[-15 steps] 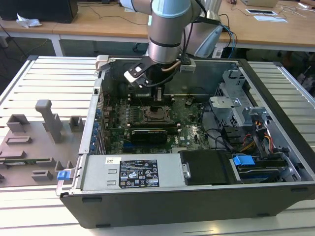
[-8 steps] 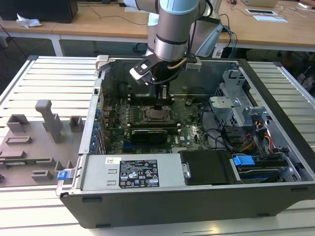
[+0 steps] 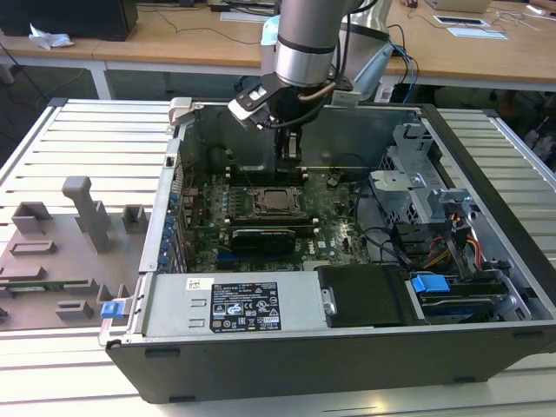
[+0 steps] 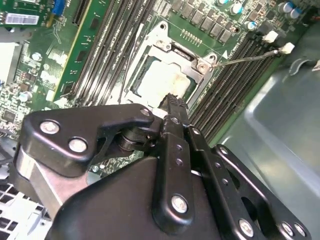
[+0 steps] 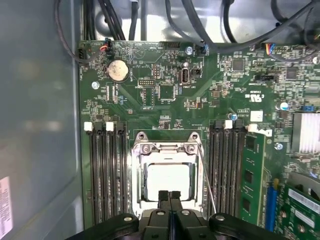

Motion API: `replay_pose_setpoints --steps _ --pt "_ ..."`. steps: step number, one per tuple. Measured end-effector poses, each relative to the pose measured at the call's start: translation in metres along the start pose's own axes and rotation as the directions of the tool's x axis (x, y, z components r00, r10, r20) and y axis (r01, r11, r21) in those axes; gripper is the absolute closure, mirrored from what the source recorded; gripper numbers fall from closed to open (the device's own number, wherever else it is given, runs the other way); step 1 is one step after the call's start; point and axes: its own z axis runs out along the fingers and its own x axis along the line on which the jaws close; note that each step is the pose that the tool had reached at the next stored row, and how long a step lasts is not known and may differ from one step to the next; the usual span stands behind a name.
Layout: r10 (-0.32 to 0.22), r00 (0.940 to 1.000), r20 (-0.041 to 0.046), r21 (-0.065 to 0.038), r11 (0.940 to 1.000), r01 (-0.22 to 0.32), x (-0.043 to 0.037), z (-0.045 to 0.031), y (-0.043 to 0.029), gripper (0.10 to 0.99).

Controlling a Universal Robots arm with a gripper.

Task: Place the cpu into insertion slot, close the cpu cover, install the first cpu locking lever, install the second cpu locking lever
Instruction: 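Close the cpu cover, then install the first cpu locking lever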

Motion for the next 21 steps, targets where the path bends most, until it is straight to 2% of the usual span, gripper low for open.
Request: replay_pose_setpoints --steps 3,13,16,19,21 --pt "0.0 1.0 0.0001 0.0 1.0 0.0 -0.0001 -0.0031 -0.0002 0.98" --pt "0.0 1.0 -0.0001 0.0 1.0 0.0 -0.0002 -0.0045 -0.0004 0.98" --pt "-0.056 0.9984 0.0046 -0.002 0.9984 0.056 -0.0002 -0.0045 -0.0004 0.98" --pt "-0.154 0.988 0.0129 -0.005 0.988 0.154 -0.0002 -0.0045 -0.0004 0.98" --pt "-0.2 0.9796 0.017 -0.006 0.9797 0.2 -0.0002 -0.0045 -0.0004 0.98"
